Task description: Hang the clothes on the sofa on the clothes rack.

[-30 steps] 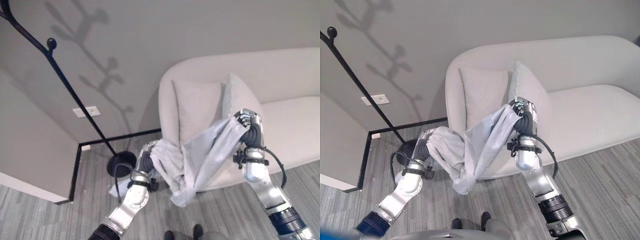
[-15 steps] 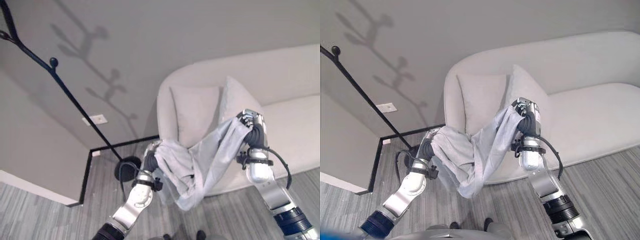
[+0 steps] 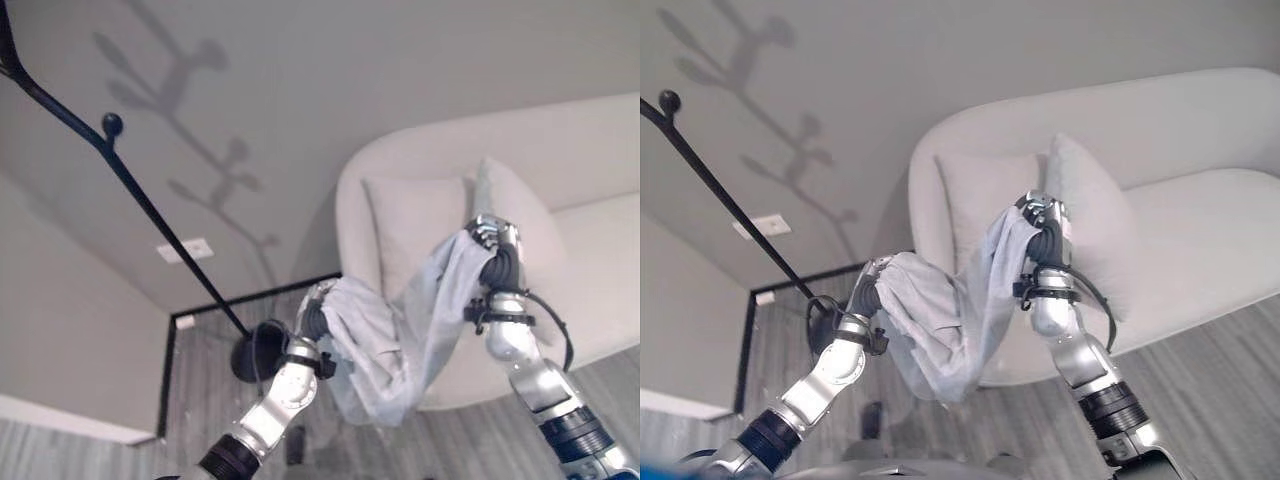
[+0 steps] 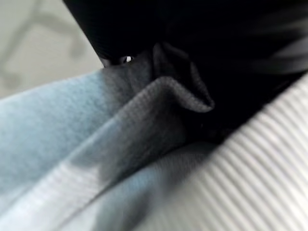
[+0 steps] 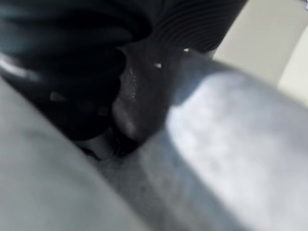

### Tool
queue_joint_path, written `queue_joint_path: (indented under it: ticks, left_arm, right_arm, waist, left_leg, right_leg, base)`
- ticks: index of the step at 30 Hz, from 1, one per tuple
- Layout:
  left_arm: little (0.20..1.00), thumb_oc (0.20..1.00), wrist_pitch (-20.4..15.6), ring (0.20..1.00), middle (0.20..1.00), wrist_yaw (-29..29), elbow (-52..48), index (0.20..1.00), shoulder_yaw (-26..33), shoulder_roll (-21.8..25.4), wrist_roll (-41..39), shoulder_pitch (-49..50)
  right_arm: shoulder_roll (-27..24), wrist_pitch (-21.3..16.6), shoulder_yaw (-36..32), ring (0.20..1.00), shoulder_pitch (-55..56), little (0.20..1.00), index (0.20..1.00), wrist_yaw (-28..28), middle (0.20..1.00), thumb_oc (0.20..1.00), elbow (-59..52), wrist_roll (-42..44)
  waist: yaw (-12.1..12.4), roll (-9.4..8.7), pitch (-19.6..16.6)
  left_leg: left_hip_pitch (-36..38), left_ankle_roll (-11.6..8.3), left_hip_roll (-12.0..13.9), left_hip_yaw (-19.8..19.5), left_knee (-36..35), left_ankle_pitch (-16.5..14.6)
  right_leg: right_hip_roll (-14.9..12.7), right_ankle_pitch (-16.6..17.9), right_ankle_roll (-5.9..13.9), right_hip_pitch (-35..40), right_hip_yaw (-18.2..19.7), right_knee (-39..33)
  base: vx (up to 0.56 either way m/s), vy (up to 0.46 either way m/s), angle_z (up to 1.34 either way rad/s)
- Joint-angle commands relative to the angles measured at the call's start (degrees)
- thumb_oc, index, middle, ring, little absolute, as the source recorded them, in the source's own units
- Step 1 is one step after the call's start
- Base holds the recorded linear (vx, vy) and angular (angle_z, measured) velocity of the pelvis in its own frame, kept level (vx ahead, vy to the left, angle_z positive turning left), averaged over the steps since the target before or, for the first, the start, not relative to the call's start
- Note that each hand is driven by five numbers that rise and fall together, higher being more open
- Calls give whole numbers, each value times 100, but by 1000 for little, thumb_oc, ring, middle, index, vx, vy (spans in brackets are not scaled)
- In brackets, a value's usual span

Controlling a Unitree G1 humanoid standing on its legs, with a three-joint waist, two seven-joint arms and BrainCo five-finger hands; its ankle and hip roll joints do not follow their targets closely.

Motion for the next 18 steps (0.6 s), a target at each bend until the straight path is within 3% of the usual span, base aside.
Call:
queue_joint_path:
  ticks: [1,3,5,6,7,8,9,10,11,12,14,15,16,18]
  left_arm:
    - [200,200,-325,200,200,110,-652,200,423,211,89,-201]
    - [200,200,-283,200,200,187,-645,200,434,379,252,-238]
    - [200,200,-261,200,200,228,-652,200,440,423,316,-266]
    - [200,200,-240,200,200,285,-668,200,466,510,376,-297]
    - [200,200,-239,200,200,286,-671,200,469,512,376,-298]
    - [200,200,-227,200,200,313,-730,200,537,566,381,-253]
    - [200,200,-225,200,200,312,-735,200,540,569,379,-249]
    - [200,200,-246,200,200,284,-700,200,590,525,335,-190]
    - [200,200,-242,200,200,236,-689,200,602,524,360,-117]
    - [200,200,-241,200,200,234,-693,200,606,524,361,-112]
    - [200,200,-231,200,200,113,-725,200,646,521,333,5]
    - [200,200,-225,200,200,97,-707,200,620,501,321,6]
    - [200,200,-228,200,200,98,-700,200,621,496,320,1]
    - [200,200,-249,200,200,26,-641,200,514,398,392,-42]
  right_arm:
    - [-26,-215,-154,200,-586,200,200,-5,200,200,-171,-58]
    - [28,-150,-178,200,-594,200,200,-1,200,200,-158,-120]
    - [48,-150,-171,200,-603,200,200,14,200,200,-138,-148]
    - [96,-95,-139,200,-676,200,200,21,200,200,-107,-188]
    - [98,-92,-136,200,-683,200,200,21,200,200,-105,-188]
    - [164,-104,-67,200,-748,200,200,-12,200,200,-39,-234]
    - [166,-105,-63,200,-752,200,200,-16,200,200,-33,-234]
    - [185,-122,-31,200,-741,200,200,42,200,200,-26,-205]
    - [154,-123,-29,200,-691,200,200,87,200,200,-39,-214]
    - [153,-121,-28,200,-688,200,200,89,200,200,-45,-214]
    - [85,-202,-67,200,-674,200,200,94,200,200,-156,-214]
    - [72,-213,-64,200,-696,200,200,65,200,200,-162,-207]
    - [69,-214,-61,200,-700,200,200,62,200,200,-158,-206]
    - [2,-246,-80,200,-693,200,200,31,200,200,-232,-259]
  waist:
    - [144,-119,-296]
    - [118,-137,-320]
    - [124,-148,-310]
    - [162,-80,-283]
    - [158,-84,-269]
    - [228,0,-261]
    - [214,-2,-252]
    - [175,1,-268]
    - [127,-12,-281]
    - [128,-4,-287]
    - [42,12,-250]
    - [2,-10,-214]
    - [7,4,-204]
    - [-135,-84,-96]
  left_leg:
    - [9,21,447,-35,-123,-175]
    - [151,238,163,51,-234,-297]
    - [235,302,85,120,-310,-313]
    - [395,411,-3,181,-422,-425]
    - [415,413,-7,181,-438,-420]
    - [557,475,3,328,-514,-502]
    - [572,476,0,318,-521,-504]
    - [757,521,-107,437,-601,-575]
    - [899,527,-157,453,-699,-622]
    - [890,524,-146,456,-710,-598]
    - [1031,514,-213,480,-745,-647]
    - [1103,525,-277,458,-752,-662]
    - [1121,516,-258,461,-749,-686]
    - [1316,548,-407,373,-751,-757]
  right_leg:
    - [248,823,111,53,81,-534]
    - [74,1329,119,-169,150,-184]
    - [24,1529,120,-263,188,-13]
    - [-141,1743,50,-368,-75,350]
    - [-145,1723,49,-368,-73,378]
    - [-325,1731,-22,-397,-591,580]
    - [-329,1724,-23,-376,-607,579]
    - [-162,1560,-76,-445,-926,600]
    - [146,1315,-105,-471,-915,537]
    - [158,1334,-117,-480,-916,526]
    - [979,719,-181,-799,-808,266]
    - [1199,660,-206,-934,-786,142]
    - [1218,649,-215,-917,-785,140]
    - [1662,718,-231,-1050,-472,-158]
  base:
    - [116,286,28]
    - [184,421,10]
    - [153,342,-16]
    - [75,205,-1]
    - [175,391,-4]
    - [75,189,-18]
    - [158,372,-52]
    - [154,222,-51]
    - [143,220,-50]
    - [128,110,-19]
    - [131,126,-8]
    - [89,66,-9]
    - [66,56,-18]
    - [109,62,4]
